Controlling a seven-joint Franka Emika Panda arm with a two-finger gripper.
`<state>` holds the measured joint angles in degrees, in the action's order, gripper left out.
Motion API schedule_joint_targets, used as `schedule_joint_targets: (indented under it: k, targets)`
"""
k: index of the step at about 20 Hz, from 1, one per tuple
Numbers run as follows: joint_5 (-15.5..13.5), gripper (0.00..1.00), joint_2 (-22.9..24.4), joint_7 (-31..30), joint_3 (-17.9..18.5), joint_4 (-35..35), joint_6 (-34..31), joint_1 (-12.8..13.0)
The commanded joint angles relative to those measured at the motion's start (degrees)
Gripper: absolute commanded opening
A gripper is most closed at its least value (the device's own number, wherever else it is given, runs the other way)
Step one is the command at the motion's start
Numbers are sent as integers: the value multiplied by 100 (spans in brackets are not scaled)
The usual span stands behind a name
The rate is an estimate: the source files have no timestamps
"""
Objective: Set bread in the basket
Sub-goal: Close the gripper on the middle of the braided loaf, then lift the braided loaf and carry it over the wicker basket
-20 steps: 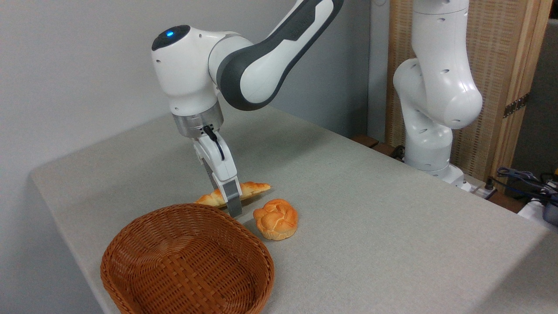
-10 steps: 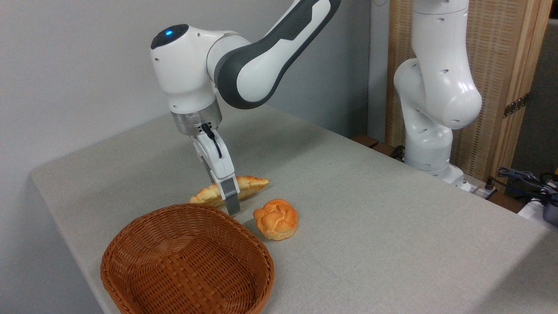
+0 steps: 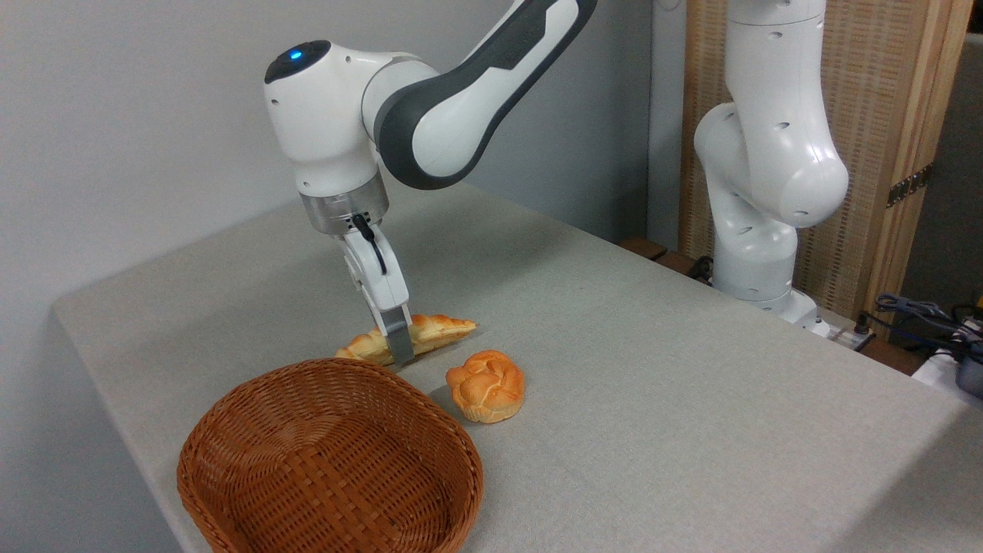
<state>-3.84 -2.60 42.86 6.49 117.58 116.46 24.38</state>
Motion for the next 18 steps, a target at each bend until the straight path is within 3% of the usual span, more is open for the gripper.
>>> schedule_joint_targets:
  k: [1, 9, 10, 13, 18]
  targets:
    - [14, 39, 67, -6, -86, 28, 88, 67]
    - [-73, 38, 269, -173, -184, -138, 0, 76]
    - [-152, 31, 277, -173, -175, -173, -9, 67]
    - [-179, 24, 304, -173, -175, -183, -71, 67]
    - [-328, 25, 339, -173, -87, -525, -123, 6]
